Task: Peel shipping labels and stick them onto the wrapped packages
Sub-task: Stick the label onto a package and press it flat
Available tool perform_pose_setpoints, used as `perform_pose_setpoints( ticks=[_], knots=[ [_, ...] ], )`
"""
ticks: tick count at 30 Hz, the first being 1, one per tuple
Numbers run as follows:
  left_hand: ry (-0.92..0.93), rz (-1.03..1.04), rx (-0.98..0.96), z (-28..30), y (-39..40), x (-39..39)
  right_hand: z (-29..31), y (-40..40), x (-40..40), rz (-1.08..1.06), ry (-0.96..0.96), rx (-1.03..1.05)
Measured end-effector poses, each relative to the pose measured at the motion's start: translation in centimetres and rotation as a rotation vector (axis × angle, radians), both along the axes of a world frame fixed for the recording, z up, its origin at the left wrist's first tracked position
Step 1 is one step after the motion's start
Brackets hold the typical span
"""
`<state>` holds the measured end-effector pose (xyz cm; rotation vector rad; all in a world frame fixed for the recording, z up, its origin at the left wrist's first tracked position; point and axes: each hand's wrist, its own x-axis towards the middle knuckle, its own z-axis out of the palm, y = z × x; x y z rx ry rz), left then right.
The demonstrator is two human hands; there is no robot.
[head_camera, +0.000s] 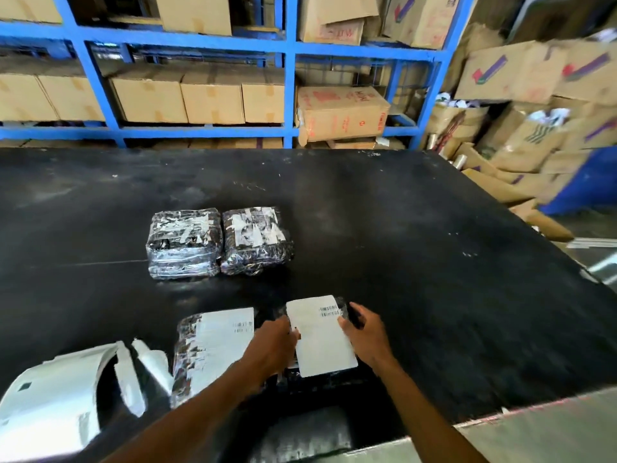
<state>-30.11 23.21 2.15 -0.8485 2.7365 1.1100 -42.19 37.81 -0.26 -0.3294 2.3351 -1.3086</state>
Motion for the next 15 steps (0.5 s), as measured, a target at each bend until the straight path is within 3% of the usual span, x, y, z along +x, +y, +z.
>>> perform_pose_setpoints(
  ticks=[6, 15],
  knots=[
    [-0.065, -0.033, -0.007, -0.6, 1.1, 0.6, -1.1, 0.4, 1.8, -0.059, -0.013, 0.0],
    [-0.052, 0.066, 0.17, -1.1, 0.4, 0.3, -1.7, -1.9, 0.7, -0.038, 0.061, 0.045]
  ],
)
